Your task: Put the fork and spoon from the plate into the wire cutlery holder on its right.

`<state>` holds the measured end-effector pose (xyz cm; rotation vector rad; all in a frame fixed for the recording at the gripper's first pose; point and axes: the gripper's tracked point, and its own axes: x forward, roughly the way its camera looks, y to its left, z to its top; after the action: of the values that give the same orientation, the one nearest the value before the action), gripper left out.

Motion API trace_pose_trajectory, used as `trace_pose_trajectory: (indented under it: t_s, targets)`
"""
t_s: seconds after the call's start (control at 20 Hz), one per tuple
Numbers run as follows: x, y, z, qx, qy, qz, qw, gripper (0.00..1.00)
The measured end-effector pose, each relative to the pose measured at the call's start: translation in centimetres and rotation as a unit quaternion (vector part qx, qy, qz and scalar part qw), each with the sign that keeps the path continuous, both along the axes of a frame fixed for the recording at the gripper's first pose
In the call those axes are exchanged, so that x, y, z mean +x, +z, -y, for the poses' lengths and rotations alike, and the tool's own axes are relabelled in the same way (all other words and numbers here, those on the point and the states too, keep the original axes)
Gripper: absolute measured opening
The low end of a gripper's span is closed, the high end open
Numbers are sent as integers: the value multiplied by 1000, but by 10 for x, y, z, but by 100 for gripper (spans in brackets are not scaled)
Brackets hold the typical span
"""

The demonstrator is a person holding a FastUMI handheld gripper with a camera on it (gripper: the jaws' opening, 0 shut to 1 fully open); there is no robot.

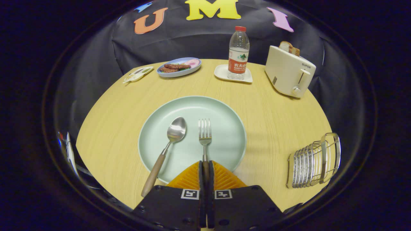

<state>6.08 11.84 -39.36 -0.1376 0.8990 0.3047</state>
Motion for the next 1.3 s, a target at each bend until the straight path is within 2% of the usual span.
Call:
trace_pose_trajectory:
  t_s: [0.25,0.45,0.9,1.15,1.3]
  targets:
    - [-16,43,11,6,29,18,999,2]
    - [-26,84,46,-3,33,48,998,3]
    - [-42,125,167,3,-41,45,998,2]
    - [-50,127,201,3,-57,4,998,2]
    - [-54,117,210,-17,-53,-28,998,4]
